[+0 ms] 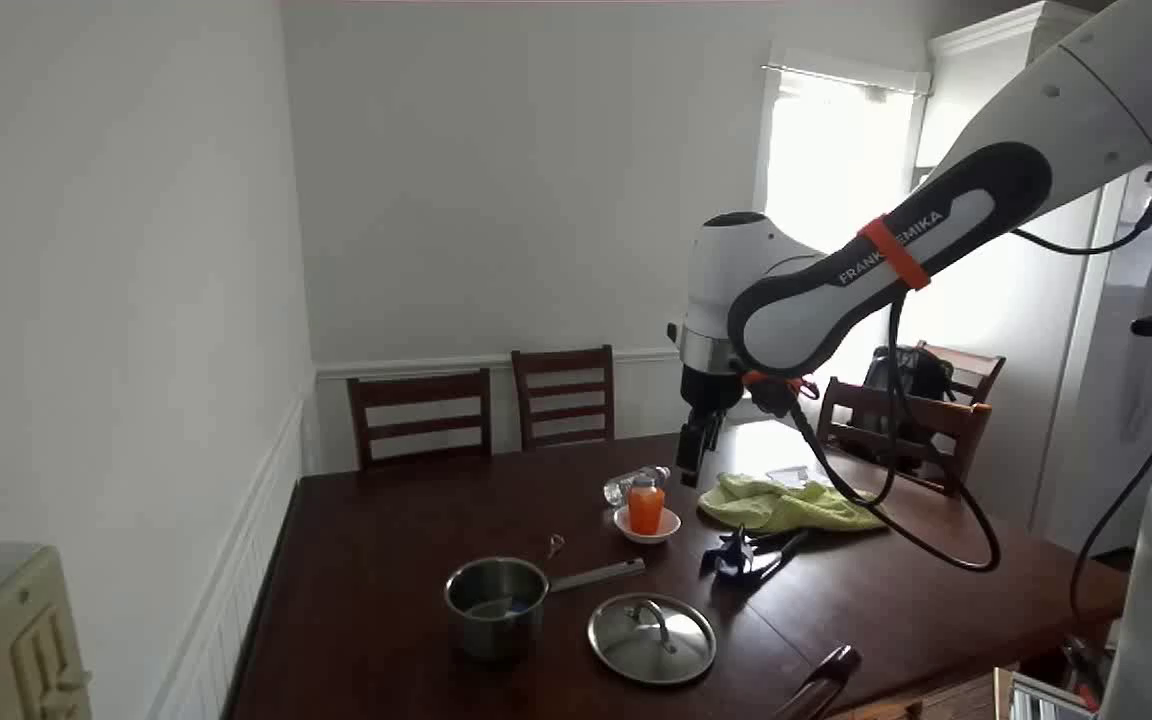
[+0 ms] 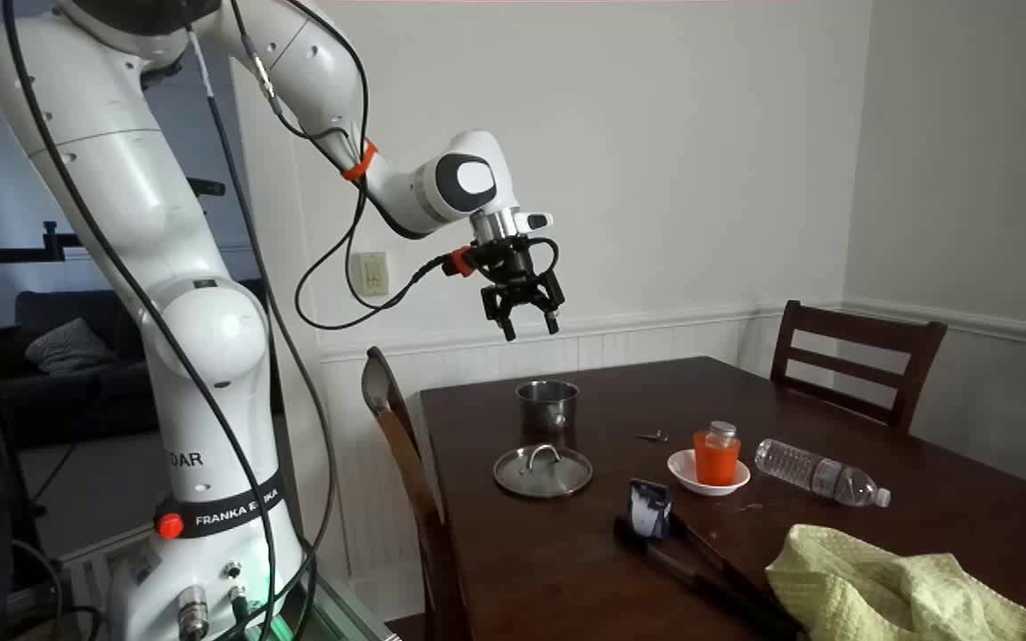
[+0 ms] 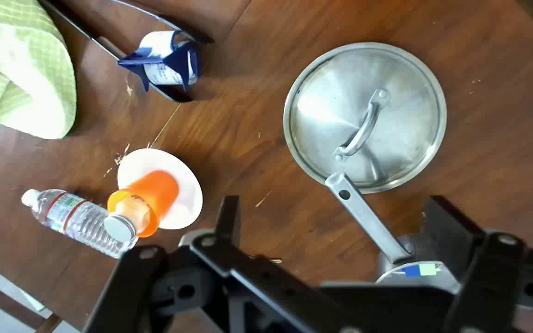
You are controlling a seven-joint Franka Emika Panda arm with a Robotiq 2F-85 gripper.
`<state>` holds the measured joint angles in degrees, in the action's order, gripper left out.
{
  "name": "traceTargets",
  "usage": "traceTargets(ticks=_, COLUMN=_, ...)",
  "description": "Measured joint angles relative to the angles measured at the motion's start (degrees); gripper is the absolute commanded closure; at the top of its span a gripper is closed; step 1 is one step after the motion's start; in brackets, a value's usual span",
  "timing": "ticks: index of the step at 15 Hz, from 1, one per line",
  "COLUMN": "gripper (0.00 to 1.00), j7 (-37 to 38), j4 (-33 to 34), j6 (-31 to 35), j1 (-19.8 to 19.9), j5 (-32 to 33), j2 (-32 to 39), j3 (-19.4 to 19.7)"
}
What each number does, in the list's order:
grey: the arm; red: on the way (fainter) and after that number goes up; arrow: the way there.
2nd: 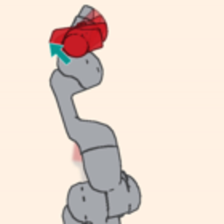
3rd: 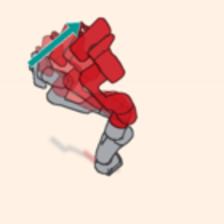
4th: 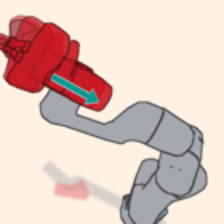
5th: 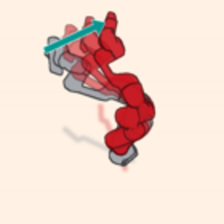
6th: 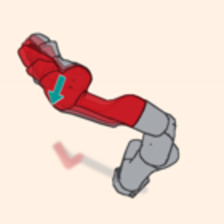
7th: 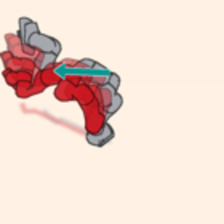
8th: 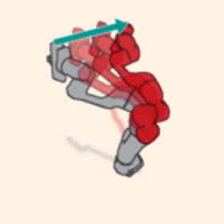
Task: Pick up the small silver object on the left and put it in the white plate
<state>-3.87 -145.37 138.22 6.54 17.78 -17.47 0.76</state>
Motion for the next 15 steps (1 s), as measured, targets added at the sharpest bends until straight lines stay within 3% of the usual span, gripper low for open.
traceTargets(ticks=4, gripper=0.00, j7=0.1, j4=0.2, j6=0.0, j1=0.0, j5=-0.5, j2=0.5, j3=0.6)
traceTargets(ticks=8, gripper=0.00, j7=-2.3, j4=3.9, j6=2.3, j1=0.3, j5=-4.5, j2=6.8, j3=5.5)
traceTargets(ticks=12, gripper=0.00, j7=-8.9, j4=13.5, j6=2.5, j1=1.4, j5=-12.1, j2=18.1, j3=9.7)
traceTargets(ticks=15, gripper=0.00, j7=-10.9, j4=23.5, j6=1.4, j1=2.8, j5=-18.5, j2=27.5, j3=9.8)
